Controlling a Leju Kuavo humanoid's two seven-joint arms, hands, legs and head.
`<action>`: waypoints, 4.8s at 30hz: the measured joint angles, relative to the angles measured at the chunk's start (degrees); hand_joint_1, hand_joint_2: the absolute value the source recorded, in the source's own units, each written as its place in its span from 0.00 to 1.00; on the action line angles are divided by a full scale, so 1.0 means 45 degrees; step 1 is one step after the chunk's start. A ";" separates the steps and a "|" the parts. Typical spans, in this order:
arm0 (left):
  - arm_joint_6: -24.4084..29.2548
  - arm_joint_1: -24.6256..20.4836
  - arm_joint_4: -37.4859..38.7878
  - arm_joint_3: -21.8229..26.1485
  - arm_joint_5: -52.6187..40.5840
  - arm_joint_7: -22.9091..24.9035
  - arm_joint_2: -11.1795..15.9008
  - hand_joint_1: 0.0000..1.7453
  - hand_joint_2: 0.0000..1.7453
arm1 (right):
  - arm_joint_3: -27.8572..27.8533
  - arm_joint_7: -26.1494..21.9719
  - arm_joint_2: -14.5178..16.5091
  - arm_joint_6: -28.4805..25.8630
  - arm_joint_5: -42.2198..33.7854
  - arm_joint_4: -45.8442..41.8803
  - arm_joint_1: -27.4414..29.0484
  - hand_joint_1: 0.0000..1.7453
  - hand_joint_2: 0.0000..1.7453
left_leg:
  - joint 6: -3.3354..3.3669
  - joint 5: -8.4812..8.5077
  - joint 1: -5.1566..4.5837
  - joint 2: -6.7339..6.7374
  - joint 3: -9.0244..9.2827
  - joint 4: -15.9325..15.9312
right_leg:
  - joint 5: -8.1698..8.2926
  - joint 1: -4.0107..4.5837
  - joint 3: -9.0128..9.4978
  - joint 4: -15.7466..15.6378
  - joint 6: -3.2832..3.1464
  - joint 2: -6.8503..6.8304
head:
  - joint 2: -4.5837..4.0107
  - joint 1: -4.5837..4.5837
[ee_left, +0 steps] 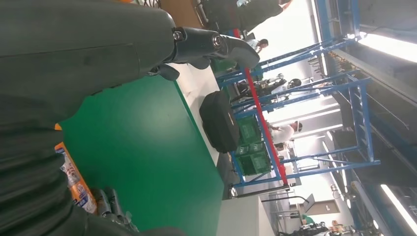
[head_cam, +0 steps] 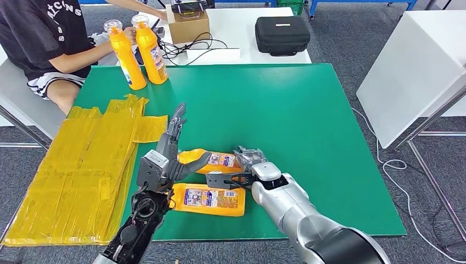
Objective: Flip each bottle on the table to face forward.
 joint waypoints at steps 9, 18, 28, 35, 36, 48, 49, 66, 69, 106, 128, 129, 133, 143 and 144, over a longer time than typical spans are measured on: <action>0.0004 -0.0139 0.0154 -0.0098 0.0067 -0.0016 0.0002 0.00 1.00 | 0.0000 0.0039 -0.0046 -0.0423 -0.0176 0.0000 0.0085 1.00 1.00 | 0.0000 0.0000 0.0000 0.0001 -0.0001 0.0001 | 0.0000 -0.0002 -0.0002 0.0000 0.0000 -0.0002 | 0.0000 0.0001; 0.0019 -0.0142 0.0157 -0.0103 0.0097 0.0101 0.0010 0.00 1.00 | -0.0137 0.0750 -0.0102 -0.1412 -0.0544 0.0001 0.0178 1.00 1.00 | 0.0001 0.0001 0.0000 -0.0006 -0.0025 0.0001 | 0.0000 -0.0004 -0.0024 0.0000 0.0000 -0.0003 | 0.0000 0.0000; 0.0034 -0.0119 0.0152 -0.0103 0.0026 0.0256 0.0015 0.00 1.00 | -0.0708 0.1377 -0.0393 -0.2864 -0.0937 -0.0005 0.0235 1.00 1.00 | 0.0002 0.0003 -0.0001 -0.0014 -0.0055 0.0003 | 0.0002 -0.0010 -0.0049 0.0001 0.0003 -0.0007 | 0.0000 0.0001; 0.0019 0.0125 -0.0041 -0.0078 -0.0387 0.0539 0.0015 0.00 1.00 | -0.1597 0.1007 -0.0651 -0.6730 -0.1445 -0.0580 0.0354 1.00 1.00 | 0.0002 0.0003 -0.0001 -0.0011 -0.0097 0.0004 | 0.0004 -0.0008 -0.0086 0.0006 0.0004 -0.0007 | 0.0000 0.0001; 0.0019 0.0186 -0.0115 -0.0057 -0.0447 0.0580 0.0015 0.00 1.00 | -0.1762 0.0767 -0.0657 -0.7254 -0.1534 -0.0750 0.0410 1.00 1.00 | 0.0002 0.0003 -0.0001 -0.0011 -0.0105 0.0004 | 0.0004 -0.0007 -0.0093 0.0006 0.0004 -0.0007 | 0.0000 0.0001; -0.0192 0.1215 -0.1303 0.0691 -0.0812 0.0841 0.0110 0.00 1.00 | -0.3825 -0.6053 0.0028 -1.0090 -0.8302 -0.4525 0.2143 1.00 1.00 | 0.0001 0.0002 0.0002 -0.0020 -0.0152 0.0001 | -0.0001 0.0003 -0.0138 0.0007 0.0000 -0.0011 | 0.0000 0.0001; -0.0206 0.1246 -0.1351 0.0727 -0.0812 0.0841 0.0119 0.00 1.00 | -0.3915 -0.6238 0.0056 -1.0108 -0.8521 -0.4770 0.2273 1.00 1.00 | 0.0001 0.0002 0.0002 -0.0019 -0.0152 0.0000 | -0.0001 0.0002 -0.0139 0.0007 0.0000 -0.0010 | 0.0000 0.0001; -0.1223 0.1333 -0.1626 0.0844 -0.0002 0.0833 0.0261 0.00 1.00 | -0.1684 -1.0412 0.0038 -0.7663 -1.4856 -0.7507 0.4921 1.00 1.00 | -0.0001 0.0000 0.0002 -0.0015 -0.0168 -0.0001 | -0.0003 0.0005 -0.0162 0.0005 -0.0002 -0.0012 | 0.0000 0.0000; -0.1229 0.1334 -0.1626 0.0844 0.0070 0.0832 0.0262 0.00 1.00 | -0.1316 -1.0412 -0.0043 -0.7553 -1.4982 -0.7611 0.5002 1.00 1.00 | -0.0001 0.0002 0.0003 -0.0014 -0.0167 -0.0001 | -0.0002 0.0005 -0.0159 0.0005 -0.0003 -0.0012 | 0.0000 0.0002; -0.1729 0.1671 -0.1519 0.1077 0.0732 0.0939 0.0272 0.00 1.00 | 0.1695 -0.9176 -0.0685 -0.3179 -1.2196 -0.6444 0.4301 1.00 1.00 | -0.0002 0.0004 0.0003 -0.0011 -0.0172 0.0001 | -0.0002 0.0002 -0.0168 0.0005 -0.0003 -0.0011 | 0.0000 0.0002; -0.3934 0.2043 -0.1936 0.1178 0.2963 0.1005 0.0393 0.00 1.00 | 0.1729 -0.9147 -0.0560 -0.3793 -1.1362 -0.5829 0.3847 1.00 1.00 | -0.0002 0.0004 0.0003 -0.0014 -0.0174 0.0001 | -0.0002 0.0002 -0.0169 0.0006 -0.0002 -0.0011 | 0.0000 0.0002; -0.4262 0.2059 -0.2061 0.1162 0.3302 0.1048 0.0402 0.00 1.00 | 0.1733 -0.9125 -0.0548 -0.3919 -1.1297 -0.5829 0.3865 1.00 1.00 | -0.0002 0.0003 0.0003 -0.0016 -0.0175 0.0001 | -0.0002 0.0002 -0.0169 0.0006 -0.0002 -0.0011 | 0.0000 0.0001; -0.4930 0.2139 -0.2556 0.1116 0.4344 0.1282 0.0415 0.00 1.00 | 0.1735 -0.9086 -0.0560 -0.4186 -1.1178 -0.5832 0.3941 1.00 1.00 | -0.0001 0.0003 0.0003 -0.0013 -0.0177 0.0000 | -0.0002 0.0002 -0.0170 0.0006 -0.0002 -0.0011 | 0.0000 0.0004; -0.5043 0.2542 -0.3674 0.1111 0.4925 0.1693 0.0418 0.00 1.00 | 0.1739 -0.9077 -0.0545 -0.4363 -1.0955 -0.5848 0.4097 1.00 1.00 | -0.0002 0.0003 0.0003 -0.0014 -0.0177 0.0000 | -0.0002 0.0001 -0.0168 0.0005 -0.0002 -0.0011 | 0.0000 0.0002; -0.5066 0.2582 -0.3722 0.1111 0.4958 0.1695 0.0418 0.00 1.00 | 0.1738 -0.9077 -0.0544 -0.4386 -1.0944 -0.5848 0.4097 1.00 1.00 | -0.0002 0.0003 0.0003 -0.0014 -0.0177 0.0000 | -0.0002 0.0001 -0.0168 0.0005 -0.0002 -0.0011 | 0.0000 0.0002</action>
